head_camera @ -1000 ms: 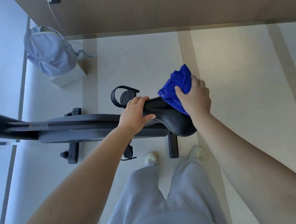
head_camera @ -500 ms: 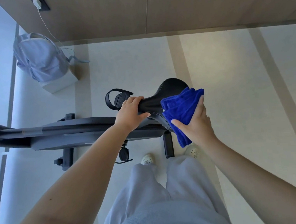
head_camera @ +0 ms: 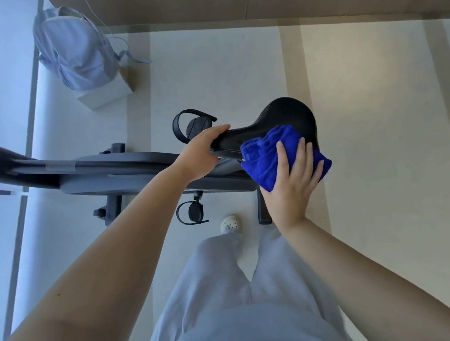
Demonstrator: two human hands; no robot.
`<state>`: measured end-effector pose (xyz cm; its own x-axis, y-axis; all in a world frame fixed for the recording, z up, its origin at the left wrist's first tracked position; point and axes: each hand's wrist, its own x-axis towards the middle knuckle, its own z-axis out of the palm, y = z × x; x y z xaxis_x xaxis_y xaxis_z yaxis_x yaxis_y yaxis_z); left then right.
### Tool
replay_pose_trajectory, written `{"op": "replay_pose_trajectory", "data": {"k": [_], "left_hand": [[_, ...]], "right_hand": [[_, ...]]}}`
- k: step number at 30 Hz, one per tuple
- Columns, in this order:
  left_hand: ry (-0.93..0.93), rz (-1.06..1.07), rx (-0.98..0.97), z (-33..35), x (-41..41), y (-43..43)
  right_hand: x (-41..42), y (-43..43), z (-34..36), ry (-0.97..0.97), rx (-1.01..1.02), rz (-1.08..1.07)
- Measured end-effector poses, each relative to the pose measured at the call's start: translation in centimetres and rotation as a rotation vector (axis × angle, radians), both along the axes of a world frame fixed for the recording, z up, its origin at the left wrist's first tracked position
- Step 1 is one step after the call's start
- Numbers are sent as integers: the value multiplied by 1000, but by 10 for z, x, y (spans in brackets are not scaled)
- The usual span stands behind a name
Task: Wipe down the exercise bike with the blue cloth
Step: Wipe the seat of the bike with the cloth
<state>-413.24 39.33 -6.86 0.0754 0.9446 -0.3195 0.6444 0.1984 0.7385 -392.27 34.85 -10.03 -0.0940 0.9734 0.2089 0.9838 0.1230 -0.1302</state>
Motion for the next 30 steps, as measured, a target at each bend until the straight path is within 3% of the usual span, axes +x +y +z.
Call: {"op": "replay_pose_trajectory", "data": {"k": [4,9,11,13,15,18,22,25,30], "left_hand": [[-31,7,-12,-1,0,-1],[-121,-18,-83,3,-2,-1],[25,-60,43,8,5,-8],[208,-120,320,9,20,-24],[260,-217,507,6,42,-35],[397,-394,562,-3,69,-30],[551,-506,580,-12,78,-3],[604,-579,571,-20,69,7],[707,-608,712,-30,38,6]], "right_hand": [[-31,19,9,-165,-99,10],[-31,32,21,-127,-271,136],[-14,33,31,-27,-363,255],[11,37,48,238,-498,349],[39,43,60,465,-542,325],[65,54,59,397,-442,226],[66,74,51,373,-485,223],[56,91,43,439,-482,147],[33,109,29,596,-461,-60]]}}
